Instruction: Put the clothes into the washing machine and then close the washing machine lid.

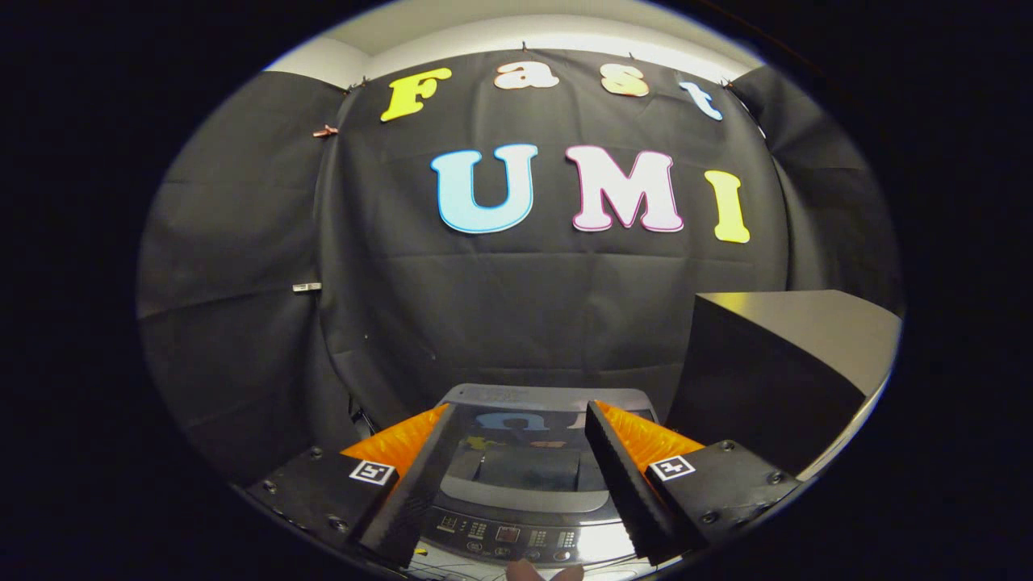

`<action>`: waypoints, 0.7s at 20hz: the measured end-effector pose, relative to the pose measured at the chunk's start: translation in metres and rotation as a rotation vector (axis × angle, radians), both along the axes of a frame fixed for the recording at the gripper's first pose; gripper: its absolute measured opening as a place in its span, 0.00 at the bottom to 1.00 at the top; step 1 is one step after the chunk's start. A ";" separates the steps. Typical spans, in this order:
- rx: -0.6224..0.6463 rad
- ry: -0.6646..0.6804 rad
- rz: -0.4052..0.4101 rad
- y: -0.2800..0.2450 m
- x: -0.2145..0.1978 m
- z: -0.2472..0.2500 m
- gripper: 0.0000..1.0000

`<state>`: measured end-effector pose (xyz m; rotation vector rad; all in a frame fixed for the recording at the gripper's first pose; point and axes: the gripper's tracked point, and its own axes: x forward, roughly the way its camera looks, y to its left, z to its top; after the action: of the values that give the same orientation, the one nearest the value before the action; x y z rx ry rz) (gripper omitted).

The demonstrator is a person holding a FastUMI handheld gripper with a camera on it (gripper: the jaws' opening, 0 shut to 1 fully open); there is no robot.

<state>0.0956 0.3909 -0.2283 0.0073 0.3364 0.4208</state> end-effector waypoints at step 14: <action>0.002 -0.132 0.002 -0.040 -0.055 0.059 0.98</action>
<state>0.0405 0.3510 -0.1694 -0.0191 0.2058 0.4218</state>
